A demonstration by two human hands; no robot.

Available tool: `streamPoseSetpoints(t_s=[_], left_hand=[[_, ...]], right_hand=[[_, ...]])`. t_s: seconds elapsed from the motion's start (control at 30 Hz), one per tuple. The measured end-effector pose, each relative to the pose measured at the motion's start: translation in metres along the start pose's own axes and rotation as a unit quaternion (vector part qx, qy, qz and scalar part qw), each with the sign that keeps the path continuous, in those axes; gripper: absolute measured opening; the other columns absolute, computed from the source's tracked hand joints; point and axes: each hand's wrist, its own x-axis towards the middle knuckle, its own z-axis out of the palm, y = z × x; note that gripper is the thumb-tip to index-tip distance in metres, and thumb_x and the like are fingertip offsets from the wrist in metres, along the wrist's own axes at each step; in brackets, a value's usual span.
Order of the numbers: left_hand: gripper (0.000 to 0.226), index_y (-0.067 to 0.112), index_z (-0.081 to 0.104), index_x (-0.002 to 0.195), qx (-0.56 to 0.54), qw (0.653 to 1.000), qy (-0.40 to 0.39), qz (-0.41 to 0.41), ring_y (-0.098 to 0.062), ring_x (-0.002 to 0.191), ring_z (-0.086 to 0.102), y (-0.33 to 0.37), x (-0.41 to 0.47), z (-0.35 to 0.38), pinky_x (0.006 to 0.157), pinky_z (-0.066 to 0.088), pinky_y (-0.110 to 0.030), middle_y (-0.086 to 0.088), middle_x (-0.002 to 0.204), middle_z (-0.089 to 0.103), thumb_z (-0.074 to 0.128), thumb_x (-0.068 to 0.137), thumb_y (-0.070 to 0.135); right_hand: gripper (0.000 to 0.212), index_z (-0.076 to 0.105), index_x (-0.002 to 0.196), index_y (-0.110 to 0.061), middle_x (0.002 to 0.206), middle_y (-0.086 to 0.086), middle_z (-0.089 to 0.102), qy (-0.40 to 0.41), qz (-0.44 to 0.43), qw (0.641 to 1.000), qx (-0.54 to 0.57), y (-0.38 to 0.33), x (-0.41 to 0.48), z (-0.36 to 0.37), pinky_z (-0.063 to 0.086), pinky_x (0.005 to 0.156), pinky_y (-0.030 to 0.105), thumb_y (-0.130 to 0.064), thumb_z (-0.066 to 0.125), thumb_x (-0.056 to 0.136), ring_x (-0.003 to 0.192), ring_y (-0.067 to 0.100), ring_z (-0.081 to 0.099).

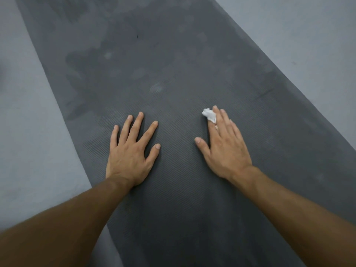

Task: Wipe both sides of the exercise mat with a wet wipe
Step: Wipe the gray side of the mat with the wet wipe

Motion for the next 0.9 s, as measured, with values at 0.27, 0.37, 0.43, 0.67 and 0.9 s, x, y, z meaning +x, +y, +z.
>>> streamPoseSetpoints(t_s=[0.27,0.37,0.43,0.67,0.9], left_hand=[[0.065,0.039,0.012,0.165,0.016,1.000,-0.004,0.001,-0.019,0.160,-0.003,0.000,0.000,0.001,0.128,0.005,-0.054,0.004,0.174,0.000,0.019,0.104,0.061],[0.065,0.039,0.010,0.165,0.015,1.000,-0.008,0.001,-0.019,0.160,-0.005,0.000,0.000,0.001,0.128,0.005,-0.055,0.004,0.174,0.000,0.017,0.104,0.062],[0.065,0.039,0.009,0.165,0.014,1.000,-0.010,0.003,-0.020,0.160,-0.004,0.000,0.000,0.000,0.128,0.004,-0.055,0.004,0.174,0.001,0.016,0.104,0.062],[0.065,0.038,0.011,0.165,-0.001,1.000,-0.021,0.003,-0.021,0.160,-0.005,0.002,0.001,-0.001,0.128,0.002,-0.056,0.005,0.174,0.002,0.015,0.104,0.061],[0.064,0.033,0.015,0.165,-0.009,0.998,-0.036,0.050,-0.017,0.160,-0.004,0.050,0.015,-0.003,0.129,0.006,-0.051,0.007,0.174,0.004,0.016,0.105,0.055]], right_hand=[[0.082,0.012,0.166,-0.013,0.174,0.001,-0.007,-0.025,-0.172,0.984,-0.036,-0.019,-0.053,0.018,0.007,0.130,0.040,-0.068,0.019,0.106,0.159,0.015,-0.013],[0.081,0.019,0.165,-0.014,0.174,0.001,0.004,0.001,-0.129,0.991,-0.040,0.010,-0.042,0.012,0.010,0.129,0.040,-0.068,0.019,0.105,0.160,0.015,-0.001],[0.084,0.021,0.165,-0.013,0.174,0.002,0.009,0.028,-0.043,0.998,-0.042,0.036,-0.029,0.004,0.007,0.130,0.038,-0.069,0.014,0.103,0.161,0.018,0.004],[0.086,0.016,0.165,-0.010,0.174,0.007,0.005,0.061,0.116,0.991,0.000,0.073,-0.012,-0.006,0.007,0.129,0.038,-0.067,0.012,0.101,0.160,0.021,0.003],[0.083,0.008,0.166,-0.010,0.175,0.004,0.000,0.045,0.044,0.998,0.005,0.037,-0.039,0.006,0.005,0.130,0.037,-0.065,0.016,0.104,0.160,0.016,-0.010]])
